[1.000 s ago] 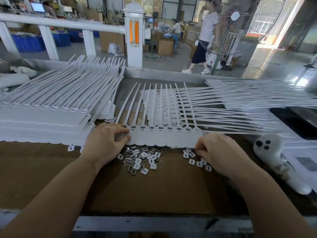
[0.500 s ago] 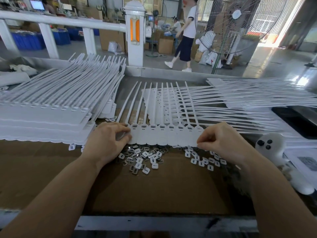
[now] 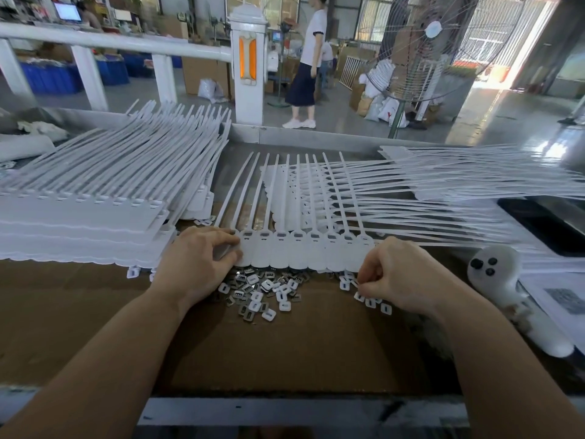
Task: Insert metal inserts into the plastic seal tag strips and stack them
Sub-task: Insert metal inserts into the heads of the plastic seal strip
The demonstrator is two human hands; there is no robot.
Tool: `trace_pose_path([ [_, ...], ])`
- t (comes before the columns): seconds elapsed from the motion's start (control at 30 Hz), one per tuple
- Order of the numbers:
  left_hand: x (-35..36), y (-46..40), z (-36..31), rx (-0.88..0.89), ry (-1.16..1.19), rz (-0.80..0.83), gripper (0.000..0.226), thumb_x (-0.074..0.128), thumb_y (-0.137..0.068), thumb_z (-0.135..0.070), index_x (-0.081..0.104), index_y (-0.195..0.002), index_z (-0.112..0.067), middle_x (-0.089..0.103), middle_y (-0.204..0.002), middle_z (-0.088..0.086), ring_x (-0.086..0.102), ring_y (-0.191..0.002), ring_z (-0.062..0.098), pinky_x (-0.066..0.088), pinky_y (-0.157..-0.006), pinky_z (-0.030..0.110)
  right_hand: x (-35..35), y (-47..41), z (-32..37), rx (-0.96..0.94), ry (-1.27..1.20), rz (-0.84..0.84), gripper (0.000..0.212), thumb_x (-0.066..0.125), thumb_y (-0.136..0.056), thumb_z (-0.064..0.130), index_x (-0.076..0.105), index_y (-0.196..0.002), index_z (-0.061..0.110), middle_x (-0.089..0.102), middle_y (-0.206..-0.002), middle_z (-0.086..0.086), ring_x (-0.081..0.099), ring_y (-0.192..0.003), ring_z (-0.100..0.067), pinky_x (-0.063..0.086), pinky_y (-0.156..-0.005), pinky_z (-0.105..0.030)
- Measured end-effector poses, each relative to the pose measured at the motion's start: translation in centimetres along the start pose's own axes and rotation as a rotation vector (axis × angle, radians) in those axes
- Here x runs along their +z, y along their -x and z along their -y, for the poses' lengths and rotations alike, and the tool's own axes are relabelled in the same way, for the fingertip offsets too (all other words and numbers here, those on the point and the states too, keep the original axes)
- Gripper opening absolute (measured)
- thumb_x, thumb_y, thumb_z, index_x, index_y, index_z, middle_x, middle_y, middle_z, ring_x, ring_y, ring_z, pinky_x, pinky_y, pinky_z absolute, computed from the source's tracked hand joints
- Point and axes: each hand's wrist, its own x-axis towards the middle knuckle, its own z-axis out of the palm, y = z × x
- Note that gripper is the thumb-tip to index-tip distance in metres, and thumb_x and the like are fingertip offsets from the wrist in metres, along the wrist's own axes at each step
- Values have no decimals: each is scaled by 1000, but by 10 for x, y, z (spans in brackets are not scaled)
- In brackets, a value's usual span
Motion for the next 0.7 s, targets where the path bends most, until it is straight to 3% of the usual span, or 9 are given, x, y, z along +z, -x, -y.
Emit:
trace_pose_path([
  [0.17,0,0,0,-1,-5,5,29,64,-85,-32,66,-112,-22,60,-122,-10,46,-118,13,31,-101,26,3,3,5,27,100,-66,11,63,-86,22,70,-95,23,65,-92,6,60,-81,-7,53,-78,-23],
  [0.3,0,-1,1,-1,-11,5,30,64,-85,-33,66,-112,-23,60,-122,-12,46,-118,13,32,-101,28,-1,-3,-7,-18,-141,-242,14,60,-88,14,69,-92,23,65,-94,6,60,-85,-7,51,-83,-28],
  [0.4,1,-1,1,-3,-17,6,29,64,-84,-33,67,-112,-24,61,-121,-12,47,-117,13,33,-101,27,-3,-14,-14,-19,-357,-324,20,60,-89,7,67,-82,24,66,-89,8,60,-85,-4,48,-80,-21],
  [0.5,0,-1,2,-10,-15,15,29,65,-84,-33,67,-111,-24,60,-122,-13,47,-117,12,33,-101,28,-3,-25,-16,-13,-418,-386,22,58,-90,8,66,-79,26,62,-83,14,57,-80,2,43,-69,-14],
  [0.7,0,1,-2,30,10,79,34,57,-90,-30,56,-123,-35,50,-134,-13,46,-122,12,31,-97,22,4,-46,-16,57,-445,-445,12,62,-87,7,69,-91,16,64,-88,6,60,-87,-8,44,-82,-21],
])
